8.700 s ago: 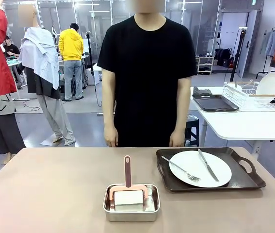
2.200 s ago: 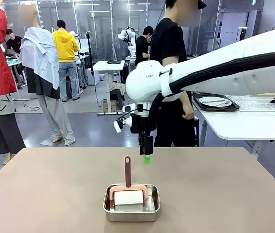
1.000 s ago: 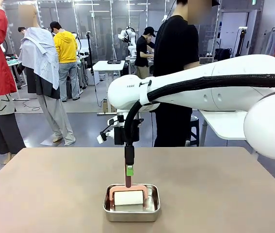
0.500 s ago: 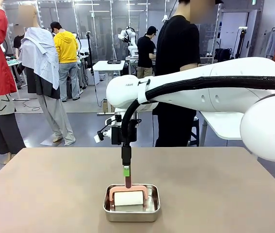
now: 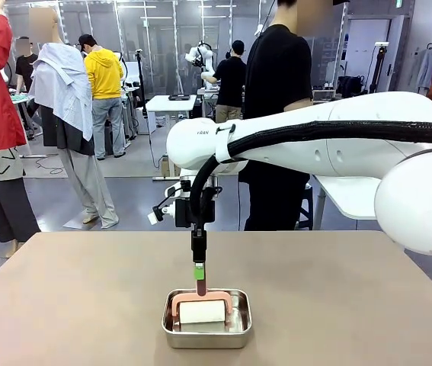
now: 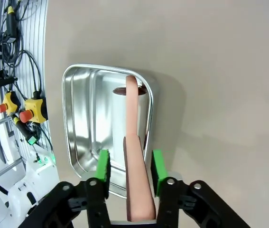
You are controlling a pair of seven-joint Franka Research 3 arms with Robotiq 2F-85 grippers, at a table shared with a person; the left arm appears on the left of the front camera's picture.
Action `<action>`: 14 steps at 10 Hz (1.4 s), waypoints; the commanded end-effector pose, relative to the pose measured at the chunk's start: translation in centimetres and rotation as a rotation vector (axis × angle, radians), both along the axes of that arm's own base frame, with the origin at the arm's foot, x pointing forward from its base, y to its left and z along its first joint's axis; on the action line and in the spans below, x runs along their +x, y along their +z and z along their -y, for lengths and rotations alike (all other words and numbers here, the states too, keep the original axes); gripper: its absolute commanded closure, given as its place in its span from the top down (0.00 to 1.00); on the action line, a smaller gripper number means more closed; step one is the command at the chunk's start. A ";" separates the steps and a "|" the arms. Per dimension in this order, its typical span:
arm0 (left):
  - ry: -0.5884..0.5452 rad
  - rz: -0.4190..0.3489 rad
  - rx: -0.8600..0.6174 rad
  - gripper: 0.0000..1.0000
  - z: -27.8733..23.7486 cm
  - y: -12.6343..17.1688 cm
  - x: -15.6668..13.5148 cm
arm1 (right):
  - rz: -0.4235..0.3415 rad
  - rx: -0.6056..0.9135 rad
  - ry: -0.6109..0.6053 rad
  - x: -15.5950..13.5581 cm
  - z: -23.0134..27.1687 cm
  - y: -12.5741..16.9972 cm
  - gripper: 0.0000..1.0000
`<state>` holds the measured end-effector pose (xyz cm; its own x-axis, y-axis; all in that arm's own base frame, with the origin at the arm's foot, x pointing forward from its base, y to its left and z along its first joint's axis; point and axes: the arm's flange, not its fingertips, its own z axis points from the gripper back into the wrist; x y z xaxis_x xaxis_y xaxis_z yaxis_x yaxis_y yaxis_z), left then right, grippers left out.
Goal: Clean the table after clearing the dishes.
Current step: When the right (or left) Handle tray is removed, use the right hand (or left hand) to clean the right (or left) side of the table with the Lint Roller.
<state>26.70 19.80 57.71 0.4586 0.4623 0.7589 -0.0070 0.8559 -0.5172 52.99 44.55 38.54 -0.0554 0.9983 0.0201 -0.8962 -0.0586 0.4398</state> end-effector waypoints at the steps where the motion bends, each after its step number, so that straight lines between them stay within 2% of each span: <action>1: 0.011 0.006 -0.006 1.00 0.1 0.0 0.0 | -0.012 -0.018 -0.006 0.3 -1.0 0.4 0.28; 4: 0.011 0.006 -0.006 1.00 0.1 0.0 0.0 | -0.016 -0.024 -0.014 0.5 -1.0 0.4 0.00; 7: 0.011 0.006 -0.006 1.00 0.1 0.0 0.0 | 0.014 -0.036 -0.044 -0.1 -0.8 1.8 0.01; 8: 0.011 0.006 -0.006 1.00 0.1 0.0 0.0 | 0.079 -0.026 -0.107 -0.6 -0.2 3.8 0.11; 9: 0.011 0.006 -0.006 1.00 0.1 0.0 0.0 | 0.152 0.005 -0.223 -1.1 0.9 6.1 0.11; 10: 0.011 0.006 -0.006 1.00 0.1 0.0 0.0 | 0.209 0.040 -0.455 -1.6 3.3 8.3 0.11; 13: 0.011 0.006 -0.006 1.00 0.1 0.0 0.0 | 0.294 0.203 -0.877 -4.6 13.6 11.3 0.11; 14: 0.011 0.006 -0.006 1.00 0.1 0.0 0.0 | 0.317 0.296 -1.053 -6.2 17.9 11.8 0.11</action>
<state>26.70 19.79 57.71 0.4587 0.4622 0.7590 -0.0072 0.8560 -0.5169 53.34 30.41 53.04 0.6810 0.6700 0.2955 -0.7318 0.6091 0.3057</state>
